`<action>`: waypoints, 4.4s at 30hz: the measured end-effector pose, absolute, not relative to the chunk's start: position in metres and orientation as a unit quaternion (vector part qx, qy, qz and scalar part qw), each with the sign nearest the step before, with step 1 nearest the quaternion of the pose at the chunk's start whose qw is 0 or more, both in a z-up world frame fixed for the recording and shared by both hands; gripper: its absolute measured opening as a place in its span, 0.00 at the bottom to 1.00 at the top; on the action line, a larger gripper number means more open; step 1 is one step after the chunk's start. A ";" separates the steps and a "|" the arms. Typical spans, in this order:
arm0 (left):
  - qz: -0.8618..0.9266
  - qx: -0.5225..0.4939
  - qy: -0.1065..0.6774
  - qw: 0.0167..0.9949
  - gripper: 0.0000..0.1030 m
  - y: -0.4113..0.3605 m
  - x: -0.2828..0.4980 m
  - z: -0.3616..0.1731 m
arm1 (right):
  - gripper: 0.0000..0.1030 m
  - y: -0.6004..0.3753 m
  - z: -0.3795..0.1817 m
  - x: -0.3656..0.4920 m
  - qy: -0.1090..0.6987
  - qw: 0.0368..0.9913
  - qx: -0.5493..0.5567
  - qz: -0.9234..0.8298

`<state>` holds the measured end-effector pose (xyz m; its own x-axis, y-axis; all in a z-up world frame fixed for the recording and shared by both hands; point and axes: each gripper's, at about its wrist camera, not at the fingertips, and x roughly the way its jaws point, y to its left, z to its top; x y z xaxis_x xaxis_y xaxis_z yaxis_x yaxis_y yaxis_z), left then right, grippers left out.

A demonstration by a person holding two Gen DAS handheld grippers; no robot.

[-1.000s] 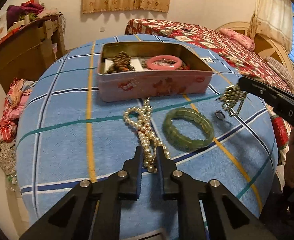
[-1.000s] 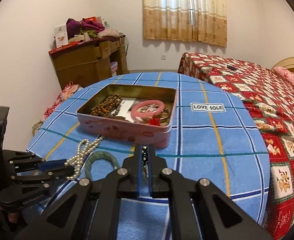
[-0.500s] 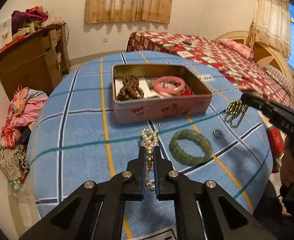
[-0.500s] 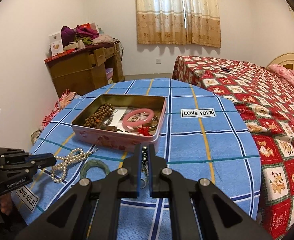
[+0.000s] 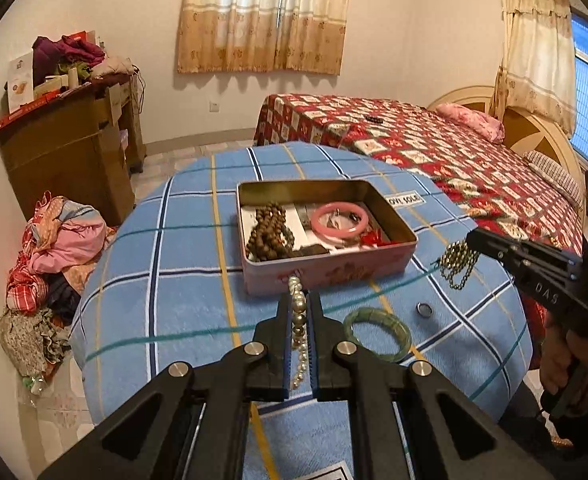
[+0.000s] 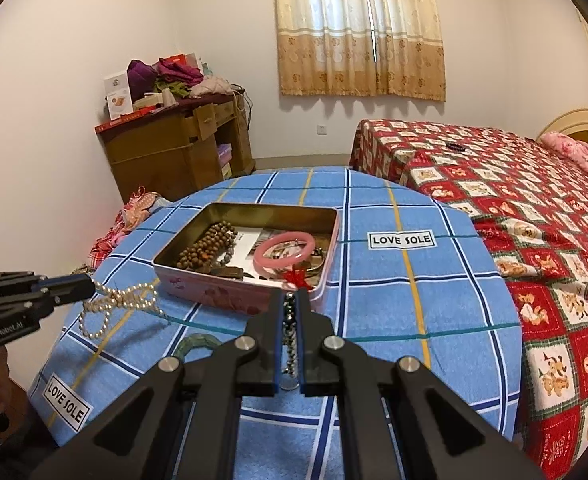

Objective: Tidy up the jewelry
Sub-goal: 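Carry the pearl necklace and gold chain over the pink tin, then lower the necklace and chain into the tin and open both grippers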

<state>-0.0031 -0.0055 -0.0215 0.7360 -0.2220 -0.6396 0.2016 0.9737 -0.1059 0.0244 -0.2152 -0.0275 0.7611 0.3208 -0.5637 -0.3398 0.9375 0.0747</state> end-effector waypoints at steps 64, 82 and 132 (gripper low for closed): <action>-0.056 -0.002 0.324 0.944 0.05 -0.004 0.106 -0.016 | 0.07 -0.169 -0.023 0.113 0.293 0.939 -0.116 0.135; -0.049 0.007 0.337 0.940 0.05 -0.002 0.117 -0.024 | 0.07 -0.165 -0.031 0.123 0.304 0.935 -0.118 0.135; -0.023 0.011 0.339 0.940 0.59 -0.004 0.122 -0.032 | 0.48 -0.157 -0.055 0.131 0.342 0.923 -0.105 0.138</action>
